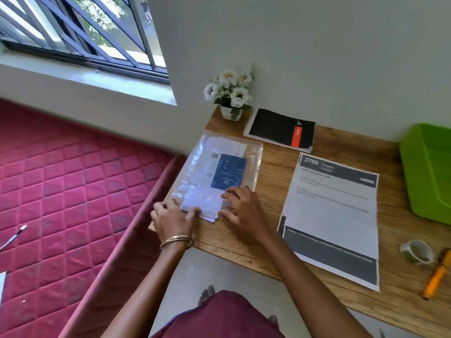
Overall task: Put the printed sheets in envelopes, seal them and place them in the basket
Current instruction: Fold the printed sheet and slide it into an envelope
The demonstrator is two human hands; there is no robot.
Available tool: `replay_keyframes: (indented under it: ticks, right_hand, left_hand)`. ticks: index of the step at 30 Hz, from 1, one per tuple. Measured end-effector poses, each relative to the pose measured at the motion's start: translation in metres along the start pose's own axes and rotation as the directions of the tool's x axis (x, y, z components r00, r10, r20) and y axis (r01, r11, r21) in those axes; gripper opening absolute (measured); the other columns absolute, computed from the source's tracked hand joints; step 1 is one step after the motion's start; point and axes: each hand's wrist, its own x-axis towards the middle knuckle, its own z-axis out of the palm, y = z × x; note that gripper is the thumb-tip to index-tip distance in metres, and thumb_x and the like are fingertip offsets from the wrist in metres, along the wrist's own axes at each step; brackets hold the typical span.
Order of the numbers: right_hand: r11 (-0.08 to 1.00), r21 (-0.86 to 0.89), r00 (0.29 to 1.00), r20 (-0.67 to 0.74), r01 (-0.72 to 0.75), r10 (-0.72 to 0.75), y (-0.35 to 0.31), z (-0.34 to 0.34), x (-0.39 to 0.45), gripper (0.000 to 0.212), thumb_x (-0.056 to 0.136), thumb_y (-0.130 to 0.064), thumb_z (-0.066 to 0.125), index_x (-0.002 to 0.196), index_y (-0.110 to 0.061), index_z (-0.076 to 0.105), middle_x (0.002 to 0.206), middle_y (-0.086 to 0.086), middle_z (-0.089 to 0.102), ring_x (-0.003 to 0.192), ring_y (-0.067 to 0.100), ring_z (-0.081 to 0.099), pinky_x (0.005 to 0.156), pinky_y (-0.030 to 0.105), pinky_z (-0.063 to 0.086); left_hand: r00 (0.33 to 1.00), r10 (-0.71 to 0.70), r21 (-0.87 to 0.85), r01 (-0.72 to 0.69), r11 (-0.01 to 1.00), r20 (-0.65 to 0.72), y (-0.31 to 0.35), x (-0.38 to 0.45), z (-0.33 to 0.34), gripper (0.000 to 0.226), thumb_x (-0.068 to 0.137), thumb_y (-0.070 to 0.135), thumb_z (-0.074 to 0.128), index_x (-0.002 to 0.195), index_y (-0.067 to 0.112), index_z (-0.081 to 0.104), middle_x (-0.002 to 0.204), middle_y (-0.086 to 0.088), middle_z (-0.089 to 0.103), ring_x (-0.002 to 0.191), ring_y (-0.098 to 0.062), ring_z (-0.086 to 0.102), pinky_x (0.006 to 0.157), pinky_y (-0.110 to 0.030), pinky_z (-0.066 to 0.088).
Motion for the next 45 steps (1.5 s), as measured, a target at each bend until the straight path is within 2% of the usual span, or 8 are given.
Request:
replay_keyframes:
  ticks: [9,13,16,29,33,38,41,45]
  right_hand:
    - [0.998,-0.065,1.000,0.014,-0.003,0.004,-0.003,0.010,0.011,0.026,0.080,-0.028,0.071,0.099,-0.010,0.070,0.106,0.008,0.066,0.094,0.029,0.057,0.080,0.039,0.047]
    - [0.999,-0.029,0.999,-0.001,-0.044,0.044,-0.005,0.008,0.018,0.022,0.087,-0.028,0.065,0.099,-0.010,0.071,0.103,0.005,0.069,0.091,0.024,0.057,0.075,0.030,0.042]
    - [0.997,-0.002,0.997,-0.019,-0.077,0.077,-0.005,0.007,0.021,0.023,0.089,-0.029,0.062,0.101,-0.011,0.071,0.102,0.004,0.070,0.090,0.022,0.058,0.072,0.025,0.036]
    - [0.979,0.121,0.981,-0.081,-0.164,0.175,-0.007,0.006,0.022,0.022,0.087,-0.032,0.065,0.092,-0.012,0.072,0.090,0.001,0.073,0.079,0.018,0.061,0.065,0.028,0.044]
    - [0.967,0.170,0.972,-0.109,-0.187,0.207,-0.006,0.005,0.020,0.021,0.086,-0.032,0.067,0.092,-0.013,0.073,0.089,0.001,0.072,0.079,0.017,0.060,0.066,0.030,0.045]
    - [0.966,0.180,0.974,-0.098,-0.187,0.207,-0.005,0.004,0.020,0.021,0.085,-0.033,0.068,0.092,-0.014,0.073,0.089,0.001,0.072,0.078,0.014,0.058,0.065,0.027,0.042]
    - [0.964,0.185,0.974,-0.092,-0.189,0.208,-0.004,0.003,0.020,0.022,0.085,-0.034,0.068,0.093,-0.014,0.073,0.091,0.001,0.072,0.080,0.015,0.058,0.066,0.029,0.045]
    - [0.966,0.192,0.978,-0.081,-0.174,0.193,-0.004,0.004,0.017,0.022,0.084,-0.033,0.069,0.093,-0.014,0.073,0.094,0.000,0.072,0.084,0.017,0.059,0.069,0.032,0.048]
  left_hand:
    - [0.993,-0.039,-0.058,0.045,0.997,0.111,0.007,0.014,-0.008,0.054,0.067,0.043,0.077,0.097,0.001,0.064,0.101,-0.022,0.061,0.098,-0.038,0.056,0.081,-0.038,0.045]
    - [0.973,-0.139,-0.210,0.177,0.962,0.182,0.009,0.024,-0.021,0.017,0.069,0.031,0.077,0.069,0.016,0.068,0.084,-0.010,0.068,0.090,-0.032,0.062,0.070,-0.031,0.042]
    - [0.957,-0.213,-0.296,0.265,0.918,0.198,0.005,0.031,-0.024,0.025,0.068,0.024,0.077,0.054,0.021,0.056,0.077,-0.005,0.066,0.087,-0.029,0.064,0.072,-0.028,0.042]
    - [0.932,-0.262,-0.370,0.342,0.864,0.251,0.014,0.030,-0.021,0.031,0.061,0.013,0.083,0.087,0.012,0.067,0.092,-0.006,0.067,0.093,-0.024,0.062,0.082,-0.028,0.045]
    - [0.978,0.091,-0.293,-0.034,0.956,0.185,0.018,0.020,-0.021,0.016,0.066,0.010,0.078,0.079,0.013,0.069,0.082,-0.004,0.067,0.082,-0.022,0.064,0.077,-0.028,0.046]
    - [0.701,0.647,-0.011,-0.676,0.737,0.299,0.003,0.021,-0.011,0.027,0.067,0.008,0.075,0.094,0.015,0.074,0.093,-0.008,0.065,0.087,-0.032,0.060,0.072,-0.039,0.052]
    - [0.640,0.712,-0.013,-0.741,0.671,0.291,-0.004,0.024,-0.013,0.008,0.063,0.017,0.071,0.070,0.019,0.072,0.078,-0.003,0.064,0.072,-0.030,0.062,0.063,-0.042,0.054]
    - [0.652,0.673,-0.061,-0.701,0.710,0.348,0.007,0.024,-0.030,0.005,0.071,0.019,0.069,0.066,0.020,0.068,0.083,0.000,0.066,0.080,-0.026,0.061,0.078,-0.039,0.047]
